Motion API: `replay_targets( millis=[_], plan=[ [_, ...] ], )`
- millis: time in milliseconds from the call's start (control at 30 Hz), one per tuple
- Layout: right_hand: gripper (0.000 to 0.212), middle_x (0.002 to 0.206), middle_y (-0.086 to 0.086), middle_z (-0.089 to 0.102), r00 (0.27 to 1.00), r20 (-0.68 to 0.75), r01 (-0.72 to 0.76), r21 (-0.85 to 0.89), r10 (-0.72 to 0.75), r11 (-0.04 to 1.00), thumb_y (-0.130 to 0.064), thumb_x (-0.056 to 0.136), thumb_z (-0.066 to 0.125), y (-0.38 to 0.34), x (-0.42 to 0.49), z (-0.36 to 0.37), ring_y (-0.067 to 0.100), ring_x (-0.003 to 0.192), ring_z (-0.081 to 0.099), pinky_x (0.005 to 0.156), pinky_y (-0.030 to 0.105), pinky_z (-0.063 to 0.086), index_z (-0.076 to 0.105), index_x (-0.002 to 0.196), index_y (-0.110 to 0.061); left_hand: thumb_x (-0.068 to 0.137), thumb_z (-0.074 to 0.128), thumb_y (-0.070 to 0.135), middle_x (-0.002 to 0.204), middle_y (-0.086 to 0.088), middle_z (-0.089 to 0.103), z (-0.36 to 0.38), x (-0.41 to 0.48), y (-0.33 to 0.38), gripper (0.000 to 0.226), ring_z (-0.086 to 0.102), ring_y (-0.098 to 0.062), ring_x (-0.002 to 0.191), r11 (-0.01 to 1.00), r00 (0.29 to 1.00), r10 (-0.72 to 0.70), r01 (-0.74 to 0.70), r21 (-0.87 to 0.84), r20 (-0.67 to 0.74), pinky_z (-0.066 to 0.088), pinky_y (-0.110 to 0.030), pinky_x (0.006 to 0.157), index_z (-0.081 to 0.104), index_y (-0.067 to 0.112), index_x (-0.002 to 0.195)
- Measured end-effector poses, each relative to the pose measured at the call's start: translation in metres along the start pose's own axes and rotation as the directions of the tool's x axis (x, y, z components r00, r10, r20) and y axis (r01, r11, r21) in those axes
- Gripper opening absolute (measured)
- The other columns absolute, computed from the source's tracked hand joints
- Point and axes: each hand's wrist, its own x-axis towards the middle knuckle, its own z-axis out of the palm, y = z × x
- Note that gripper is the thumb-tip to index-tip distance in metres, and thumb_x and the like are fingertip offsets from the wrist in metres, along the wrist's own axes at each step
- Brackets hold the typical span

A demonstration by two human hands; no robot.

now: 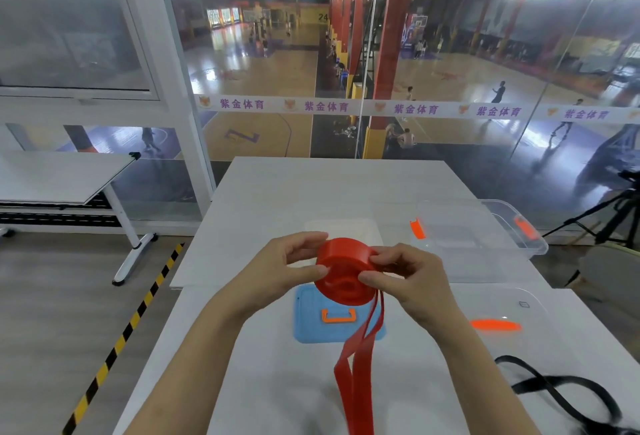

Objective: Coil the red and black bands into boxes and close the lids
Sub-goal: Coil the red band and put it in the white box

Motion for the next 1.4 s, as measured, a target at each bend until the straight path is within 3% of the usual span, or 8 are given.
replay_targets(
  millis=[67,167,367,500,767,1067,1267,1400],
  plan=[
    [0.033,0.097,-0.011,0.082,0.999,0.050,0.015,-0.057,-0.013,0.998,-0.008,0.068,0.096,-0.003,0.003,0.000,0.013,0.091,0.079,0.084,0.025,0.063,0.078,0.076,-0.034,0.088,0.082,0.035,0.129,0.019,0.068,0.001,0.001,0.005,0.053,0.063,-0.003,0.122,0.990,1.000,-0.008,0.007,0.143,0.012,0.055,-0.022,0.096,0.061,0.038,0.136],
    [0.027,0.099,-0.013,0.081,0.994,0.106,0.052,-0.142,-0.037,0.988,-0.016,0.070,0.097,-0.004,0.006,-0.001,0.010,0.096,0.077,0.086,0.023,0.061,0.076,0.083,-0.028,0.087,0.082,0.037,0.124,0.017,0.067,0.009,0.004,0.010,0.052,0.062,-0.004,0.116,0.954,1.000,0.022,-0.014,0.300,-0.022,0.050,-0.015,0.087,0.063,0.035,0.135],
    [0.037,0.102,-0.007,0.077,0.992,0.109,0.073,-0.087,-0.063,0.994,-0.024,0.072,0.095,-0.007,0.003,-0.001,0.020,0.102,0.075,0.094,0.033,0.062,0.074,0.103,-0.026,0.085,0.085,0.025,0.111,0.007,0.078,0.010,0.005,0.002,0.035,0.073,-0.016,0.109,1.000,0.997,0.022,-0.022,0.000,-0.070,0.066,-0.035,0.085,0.073,0.028,0.118],
    [0.045,0.108,-0.006,0.076,0.994,0.085,0.068,-0.056,-0.063,0.996,-0.029,0.072,0.093,-0.004,-0.003,0.002,0.022,0.106,0.074,0.096,0.035,0.062,0.070,0.110,-0.024,0.086,0.084,0.023,0.105,0.004,0.080,0.013,0.003,0.003,0.029,0.077,-0.016,0.100,0.996,0.993,0.032,-0.041,-0.077,-0.114,0.062,-0.025,0.072,0.074,0.025,0.113],
    [0.037,0.098,-0.006,0.075,0.998,0.045,0.053,-0.086,-0.050,0.995,-0.018,0.073,0.094,-0.001,-0.004,-0.004,0.021,0.098,0.074,0.092,0.034,0.063,0.069,0.101,-0.021,0.082,0.088,0.032,0.108,0.007,0.077,0.010,0.004,0.001,0.034,0.073,-0.017,0.106,1.000,0.996,-0.003,0.005,0.025,-0.085,0.066,-0.034,0.083,0.074,0.027,0.113],
    [0.038,0.105,-0.003,0.078,0.999,0.052,-0.009,-0.021,0.010,1.000,-0.015,0.073,0.094,0.010,-0.008,0.004,0.022,0.102,0.076,0.098,0.036,0.062,0.071,0.103,-0.019,0.086,0.083,0.022,0.106,0.002,0.080,0.014,0.002,0.001,0.033,0.077,-0.020,0.102,0.992,0.991,0.022,-0.037,-0.118,-0.130,0.063,-0.029,0.077,0.074,0.025,0.118],
    [0.045,0.101,0.004,0.075,0.998,0.007,-0.059,0.018,0.059,0.998,-0.007,0.073,0.094,0.023,-0.010,0.010,0.027,0.098,0.076,0.097,0.044,0.062,0.065,0.106,-0.022,0.091,0.079,0.019,0.106,-0.002,0.079,0.015,0.001,-0.003,0.023,0.077,-0.020,0.098,0.977,0.980,0.027,-0.068,-0.202,-0.198,0.065,-0.040,0.080,0.073,0.021,0.112],
    [0.051,0.096,0.010,0.076,0.995,-0.061,-0.078,0.085,0.083,0.993,0.001,0.069,0.094,0.020,-0.008,0.009,0.030,0.092,0.077,0.093,0.044,0.064,0.064,0.096,-0.031,0.090,0.079,0.018,0.110,-0.002,0.078,0.010,-0.001,-0.006,0.027,0.077,-0.019,0.102,0.976,0.997,-0.013,-0.004,-0.220,-0.078,0.064,-0.031,0.079,0.069,0.015,0.115]
  ],
)
